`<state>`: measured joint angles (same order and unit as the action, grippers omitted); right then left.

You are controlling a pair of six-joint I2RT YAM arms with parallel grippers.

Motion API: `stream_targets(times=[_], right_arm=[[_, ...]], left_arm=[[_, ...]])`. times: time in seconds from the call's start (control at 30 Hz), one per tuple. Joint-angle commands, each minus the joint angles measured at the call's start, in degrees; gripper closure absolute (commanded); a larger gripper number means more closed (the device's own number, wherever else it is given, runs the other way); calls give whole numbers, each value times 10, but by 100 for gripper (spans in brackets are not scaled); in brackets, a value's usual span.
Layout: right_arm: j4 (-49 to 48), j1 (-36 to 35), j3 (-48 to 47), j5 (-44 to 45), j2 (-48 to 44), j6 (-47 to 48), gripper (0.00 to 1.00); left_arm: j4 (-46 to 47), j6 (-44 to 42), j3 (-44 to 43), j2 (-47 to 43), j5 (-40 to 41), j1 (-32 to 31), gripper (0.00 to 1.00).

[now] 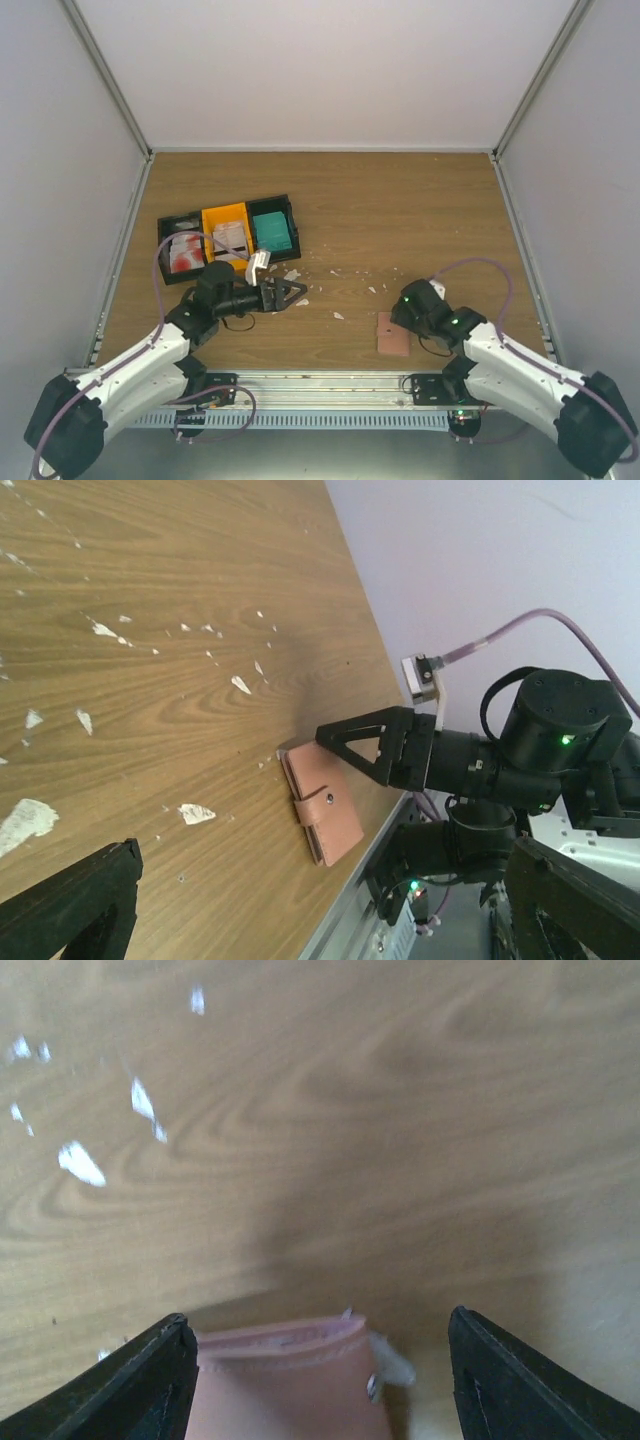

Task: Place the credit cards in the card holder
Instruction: Open the card holder at the center of the board.

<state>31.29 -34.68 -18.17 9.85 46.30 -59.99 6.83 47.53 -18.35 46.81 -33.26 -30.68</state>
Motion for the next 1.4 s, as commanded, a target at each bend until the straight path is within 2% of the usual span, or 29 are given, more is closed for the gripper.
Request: stream_targets(times=[0.0, 0.23, 0.33, 0.4, 0.5, 0.57, 0.73, 0.83, 0.97, 1.1, 1.2, 1.37], right_arm=[[3, -77, 2, 40, 30, -82, 34], [-39, -160, 6, -7, 48, -122, 37], [-92, -167, 9, -36, 49, -119, 37], [-123, -167, 8, -49, 58, -115, 37], [-113, -167, 7, -37, 65, -109, 37], [-90, -167, 12, -21, 58, -109, 36], [-16, -167, 15, 8, -1, -116, 36], [14, -167, 19, 0, -31, -115, 38], [33, -167, 28, -33, -40, -108, 41], [35, -167, 26, -57, -32, -89, 42], [16, -168, 27, -94, -17, -59, 49], [-50, -167, 41, -136, 5, -41, 66]], left_arm=[[67, 23, 14, 24, 38, -42, 1], [95, 43, -1, 98, 77, -115, 1], [96, 69, -22, 142, 117, -164, 1], [108, 116, -28, 171, 168, -201, 1], [135, 150, -49, 226, 220, -258, 1], [112, 156, -86, 285, 247, -283, 2], [82, 173, -149, 371, 267, -316, 26], [78, 171, -179, 416, 250, -331, 30], [95, 179, -188, 469, 212, -350, 48], [114, 204, -178, 494, 203, -366, 52], [153, 214, -172, 515, 183, -370, 57], [147, 206, -177, 520, 195, -366, 80]])
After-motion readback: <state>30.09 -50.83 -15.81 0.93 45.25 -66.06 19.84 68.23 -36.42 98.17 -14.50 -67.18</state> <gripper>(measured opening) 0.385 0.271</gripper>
